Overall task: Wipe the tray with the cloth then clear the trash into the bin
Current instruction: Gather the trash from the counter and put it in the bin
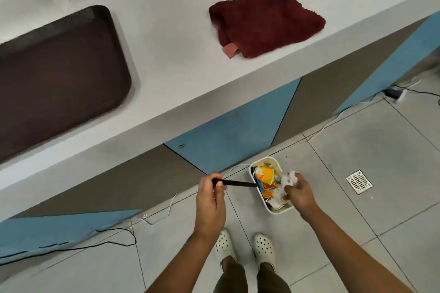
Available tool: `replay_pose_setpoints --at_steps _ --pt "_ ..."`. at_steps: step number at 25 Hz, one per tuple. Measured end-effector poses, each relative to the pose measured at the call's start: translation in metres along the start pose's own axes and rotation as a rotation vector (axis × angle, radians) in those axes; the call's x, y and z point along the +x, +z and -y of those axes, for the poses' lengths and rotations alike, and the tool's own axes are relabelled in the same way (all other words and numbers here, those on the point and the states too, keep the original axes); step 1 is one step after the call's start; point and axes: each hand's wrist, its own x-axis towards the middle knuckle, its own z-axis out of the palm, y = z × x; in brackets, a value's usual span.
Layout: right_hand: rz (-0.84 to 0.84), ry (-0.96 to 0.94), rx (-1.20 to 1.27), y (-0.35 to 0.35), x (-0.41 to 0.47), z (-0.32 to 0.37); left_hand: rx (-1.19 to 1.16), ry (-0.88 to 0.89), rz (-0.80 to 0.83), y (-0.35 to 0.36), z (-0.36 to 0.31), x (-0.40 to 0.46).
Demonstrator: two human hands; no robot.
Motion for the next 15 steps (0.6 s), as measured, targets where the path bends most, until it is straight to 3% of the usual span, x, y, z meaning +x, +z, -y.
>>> replay_pose_setpoints --at_steps 4,9,15 --pt "-0.076 0.031 -0.106 0.022 0.053 -0.067 0.030 -0.058 0.103 0.046 0.063 0.031" --pt "-0.032 -0.014 -0.171 0.031 0.116 -0.121 -0.006 -0.110 0.138 0.104 0.130 0.069" --pt "-0.007 -0.078 -0.285 0.043 0.178 -0.189 0.249 0.018 0.288 0.167 0.192 0.101"
